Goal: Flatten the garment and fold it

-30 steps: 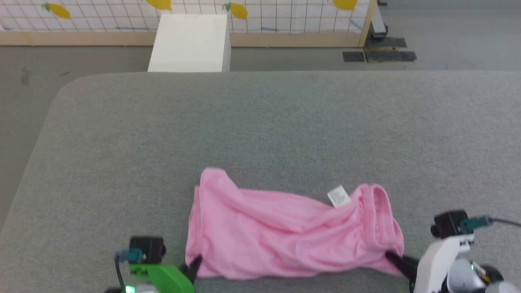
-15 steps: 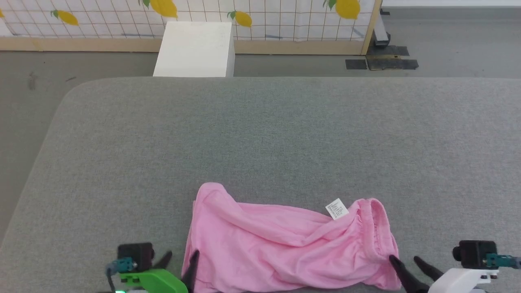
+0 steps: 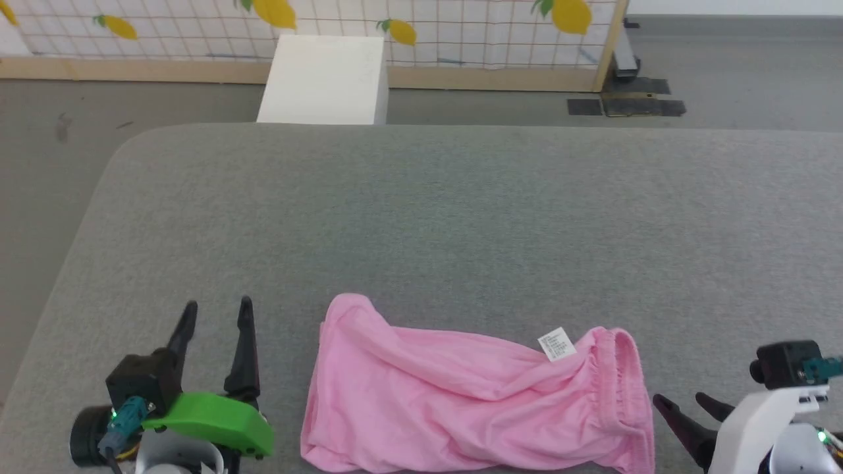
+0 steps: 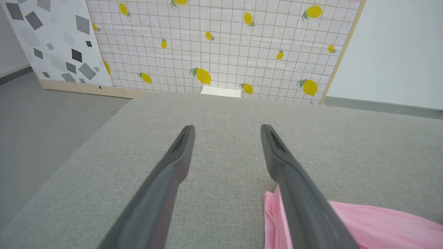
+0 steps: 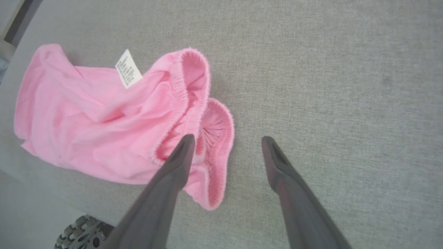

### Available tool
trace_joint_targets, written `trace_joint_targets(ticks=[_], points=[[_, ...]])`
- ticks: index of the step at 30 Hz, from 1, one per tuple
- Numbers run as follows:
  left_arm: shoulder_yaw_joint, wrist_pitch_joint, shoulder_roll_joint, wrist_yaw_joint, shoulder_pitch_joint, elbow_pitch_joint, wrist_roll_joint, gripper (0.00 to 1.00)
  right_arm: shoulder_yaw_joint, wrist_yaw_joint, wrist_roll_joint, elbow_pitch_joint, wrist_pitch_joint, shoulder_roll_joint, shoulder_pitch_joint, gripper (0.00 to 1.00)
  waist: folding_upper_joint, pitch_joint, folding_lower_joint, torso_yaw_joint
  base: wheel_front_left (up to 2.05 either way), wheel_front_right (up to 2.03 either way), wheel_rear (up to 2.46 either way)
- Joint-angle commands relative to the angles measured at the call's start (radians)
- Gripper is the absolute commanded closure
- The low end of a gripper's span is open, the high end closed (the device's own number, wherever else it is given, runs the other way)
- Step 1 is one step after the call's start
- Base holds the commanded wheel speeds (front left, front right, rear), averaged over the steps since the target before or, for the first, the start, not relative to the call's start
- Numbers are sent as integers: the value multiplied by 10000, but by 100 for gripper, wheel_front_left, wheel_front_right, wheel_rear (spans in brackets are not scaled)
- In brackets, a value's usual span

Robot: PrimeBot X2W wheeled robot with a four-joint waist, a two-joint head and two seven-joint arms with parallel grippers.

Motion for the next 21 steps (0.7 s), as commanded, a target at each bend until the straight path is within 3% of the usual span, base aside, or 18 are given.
trace_joint_targets(ticks=[1, 11, 18, 19, 20, 21], points=[[42, -109, 96, 83, -190, -79, 151, 0, 27, -13, 80, 68, 183, -66, -255, 0, 66, 126, 0, 217, 0, 0, 0], [23, -434, 61, 202, -487, -928, 671, 0, 558, -13, 401, 1285, 1130, -483, -1391, 0, 66, 868, 0, 1004, 0, 0, 0], [-115, -491, -75, 220, -245, -1074, 664, 0, 1202, -13, 826, 2440, 1499, -332, -1273, 0, 66, 1071, 0, 1137, 0, 0, 0], [-119, -494, -86, 218, -231, -1054, 650, 0, 1265, -13, 869, 2580, 1507, -325, -1250, 23, 66, 1072, 0, 1147, 0, 0, 0], [-122, -501, -98, 210, -225, -1023, 638, 0, 1344, -13, 956, 2731, 1516, -281, -1222, 62, 66, 1064, 0, 1151, 0, 0, 0], [-123, -507, -105, 199, -222, -987, 628, 0, 1421, -13, 1045, 2845, 1525, -240, -1209, 93, 66, 1049, 0, 1146, 0, 0, 0]])
